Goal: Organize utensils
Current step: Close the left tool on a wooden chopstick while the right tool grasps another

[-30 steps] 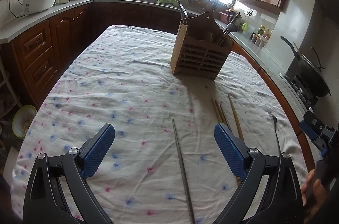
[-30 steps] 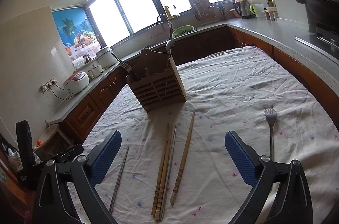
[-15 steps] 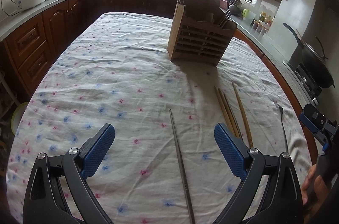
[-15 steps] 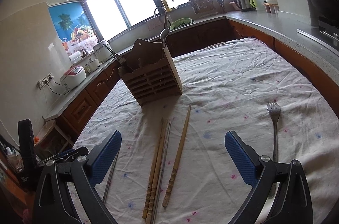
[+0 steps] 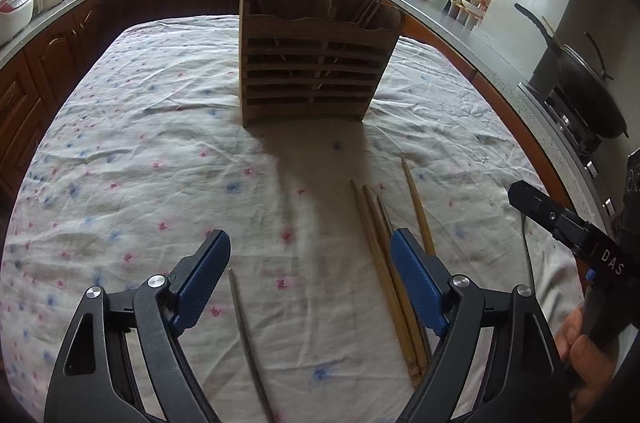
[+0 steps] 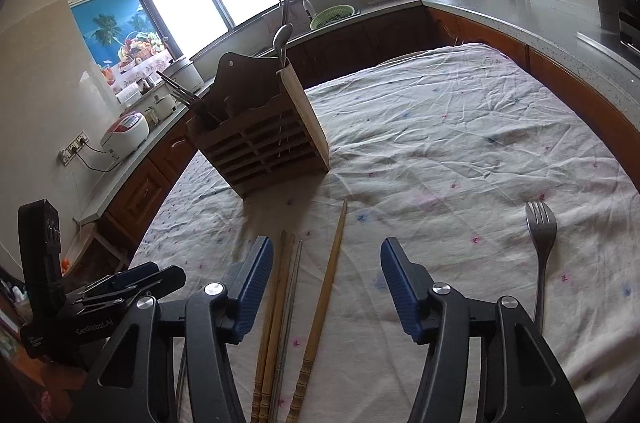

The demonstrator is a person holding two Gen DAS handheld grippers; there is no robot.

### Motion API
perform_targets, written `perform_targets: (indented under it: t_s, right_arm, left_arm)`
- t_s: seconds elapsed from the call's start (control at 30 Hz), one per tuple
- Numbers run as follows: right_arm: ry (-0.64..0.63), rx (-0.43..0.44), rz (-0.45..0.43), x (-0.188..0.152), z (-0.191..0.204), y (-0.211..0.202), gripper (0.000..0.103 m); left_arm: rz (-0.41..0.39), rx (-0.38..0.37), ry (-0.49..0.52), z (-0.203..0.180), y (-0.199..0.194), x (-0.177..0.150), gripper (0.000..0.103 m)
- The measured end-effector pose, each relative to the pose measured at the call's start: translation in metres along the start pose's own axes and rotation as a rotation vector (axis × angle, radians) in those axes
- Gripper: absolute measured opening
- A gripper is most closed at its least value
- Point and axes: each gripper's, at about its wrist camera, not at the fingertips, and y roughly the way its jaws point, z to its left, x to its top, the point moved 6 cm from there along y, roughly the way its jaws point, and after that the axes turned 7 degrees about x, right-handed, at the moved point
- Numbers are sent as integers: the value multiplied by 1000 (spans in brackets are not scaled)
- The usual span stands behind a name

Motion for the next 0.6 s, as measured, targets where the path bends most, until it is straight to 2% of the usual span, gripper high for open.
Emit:
perform_targets:
  t_s: [0.13,0.23,0.3,0.33,0.43,0.5,0.6]
  right_arm:
    - [15,-4,11,8,-9,10,50]
    - [23,-10,22,13,-14,18,50]
    - [28,-13,32,15,-19,24,48]
    - [31,-14,39,16,-21,28,46]
    - [36,-23,65,18,-28,42,37]
    - [41,-22,93,17,-32,55,30]
    - [27,-23,130,16,-32,71,28]
  left_arm:
    - [59,15,49,-20,31,5,80]
    - [100,38,81,-30,52,4,70]
    - [127,64,99,-32,64,2,58]
    - [132,65,101,-33,68,2,58]
    - [120,77,134,-35,69,3,55]
    - [120,64,147,-33,67,1,48]
    - [133,36,152,-26,64,0,41]
